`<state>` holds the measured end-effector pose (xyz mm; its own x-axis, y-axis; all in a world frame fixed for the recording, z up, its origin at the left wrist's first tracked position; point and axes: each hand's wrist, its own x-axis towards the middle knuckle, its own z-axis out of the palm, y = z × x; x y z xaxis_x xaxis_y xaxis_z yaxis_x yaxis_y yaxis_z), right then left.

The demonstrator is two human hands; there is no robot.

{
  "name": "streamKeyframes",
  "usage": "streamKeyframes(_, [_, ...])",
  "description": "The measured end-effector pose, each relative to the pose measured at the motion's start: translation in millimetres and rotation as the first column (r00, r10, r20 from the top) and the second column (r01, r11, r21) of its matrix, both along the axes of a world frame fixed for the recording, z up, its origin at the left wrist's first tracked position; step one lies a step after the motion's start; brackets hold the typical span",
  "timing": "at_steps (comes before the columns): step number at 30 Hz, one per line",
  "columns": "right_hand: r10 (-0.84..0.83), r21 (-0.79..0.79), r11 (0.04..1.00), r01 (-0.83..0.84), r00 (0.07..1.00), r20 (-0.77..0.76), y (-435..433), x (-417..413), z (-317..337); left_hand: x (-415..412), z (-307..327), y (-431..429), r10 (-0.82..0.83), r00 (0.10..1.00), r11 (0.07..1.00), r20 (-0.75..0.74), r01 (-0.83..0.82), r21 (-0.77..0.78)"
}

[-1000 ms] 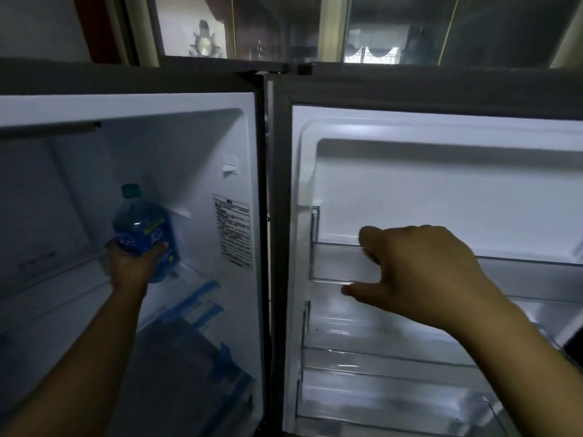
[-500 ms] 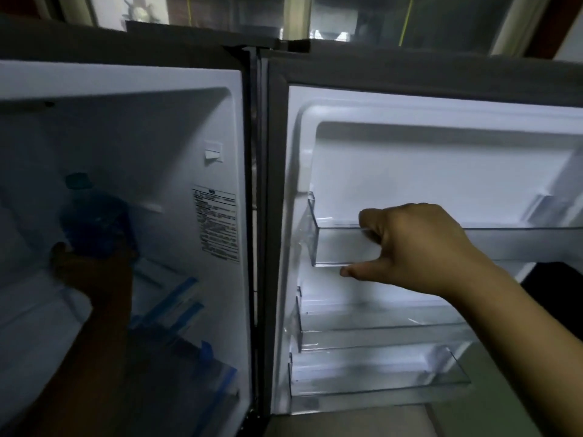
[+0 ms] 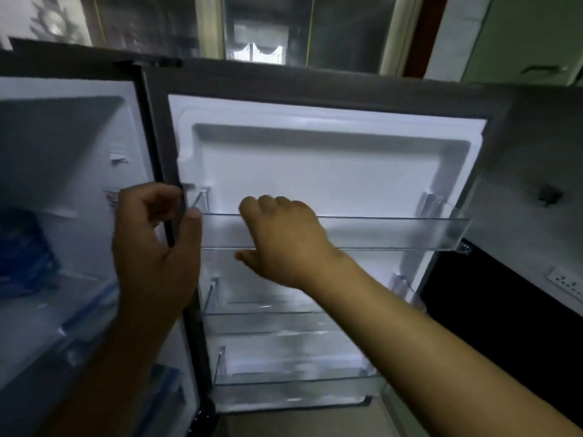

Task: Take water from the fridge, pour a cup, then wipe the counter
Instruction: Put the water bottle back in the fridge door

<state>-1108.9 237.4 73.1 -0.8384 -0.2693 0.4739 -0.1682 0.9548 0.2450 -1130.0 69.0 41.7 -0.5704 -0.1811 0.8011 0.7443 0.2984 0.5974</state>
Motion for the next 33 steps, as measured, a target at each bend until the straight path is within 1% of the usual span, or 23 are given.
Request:
streamKeyframes(1, [-0.002,-0.007,1.0,0.002,1.0,-0.011,4,15,-3,12,8,16,-0.055,0.998,0.997,0.009,0.055,-0.049])
streamKeyframes(3, [0.013,-0.056,0.998,-0.013,1.0,0.006,23,53,-8,29,17,39,-0.085,0.988,0.981,0.128,0.105,-0.164])
streamKeyframes(5, [0.061,-0.153,0.986,-0.059,0.998,0.013,60,100,-8,43,18,62,-0.051,0.977,0.944,0.209,0.116,-0.31])
streamKeyframes(6, [0.096,-0.22,0.971,-0.094,0.995,-0.002,81,124,-7,53,19,74,-0.027,0.976,0.902,0.215,0.116,-0.416])
streamKeyframes(7, [0.128,-0.285,0.949,-0.135,0.991,-0.043,99,144,-5,65,20,88,-0.021,0.98,0.844,0.2,0.125,-0.521])
streamKeyframes(9, [0.159,-0.375,0.895,-0.241,0.959,-0.235,140,182,-4,90,19,121,-0.005,0.984,0.724,0.176,0.125,-0.679])
streamKeyframes(11, [0.113,-0.407,0.858,-0.314,0.887,-0.447,176,213,-4,115,15,150,0.019,0.991,0.652,0.13,0.086,-0.754])
streamKeyframes(12, [0.068,-0.417,0.85,-0.322,0.852,-0.519,190,223,-4,127,13,160,0.016,0.995,0.651,0.1,0.066,-0.756])
streamKeyframes(14, [-0.008,-0.451,0.825,-0.34,0.791,-0.612,215,240,-6,147,7,172,-0.015,0.998,0.694,0.064,0.056,-0.718])
streamKeyframes(16, [-0.044,-0.503,0.774,-0.384,0.76,-0.648,231,246,-10,156,5,167,-0.033,0.998,0.705,0.059,0.065,-0.706])
streamKeyframes(18, [-0.049,-0.575,0.698,-0.426,0.773,-0.633,237,243,-13,158,6,152,-0.053,0.995,0.686,0.079,0.094,-0.721])
streamKeyframes(20, [-0.006,-0.651,0.622,-0.435,0.829,-0.56,234,235,-15,162,9,135,-0.086,0.991,0.673,0.106,0.136,-0.727])
streamKeyframes(22, [0.076,-0.695,0.579,-0.426,0.877,-0.474,222,225,-19,168,11,118,-0.124,0.983,0.672,0.132,0.181,-0.718])
streamKeyframes(23, [0.128,-0.704,0.556,-0.443,0.882,-0.454,213,222,-20,172,12,108,-0.142,0.98,0.674,0.139,0.199,-0.711])
streamKeyframes(25, [0.218,-0.7,0.499,-0.51,0.856,-0.468,192,218,-25,178,12,86,-0.165,0.973,0.681,0.161,0.231,-0.695])
streamKeyframes(27, [0.231,-0.68,0.48,-0.555,0.827,-0.512,173,223,-30,184,11,64,-0.158,0.963,0.696,0.218,0.265,-0.668])
streamKeyframes(29, [0.244,-0.66,0.47,-0.586,0.805,-0.541,153,232,-31,195,9,37,-0.128,0.959,0.717,0.254,0.267,-0.644])
streamKeyframes(33, [0.3,-0.597,0.495,-0.631,0.769,-0.565,106,255,-26,220,3,-17,-0.062,0.945,0.779,0.32,0.246,-0.577])
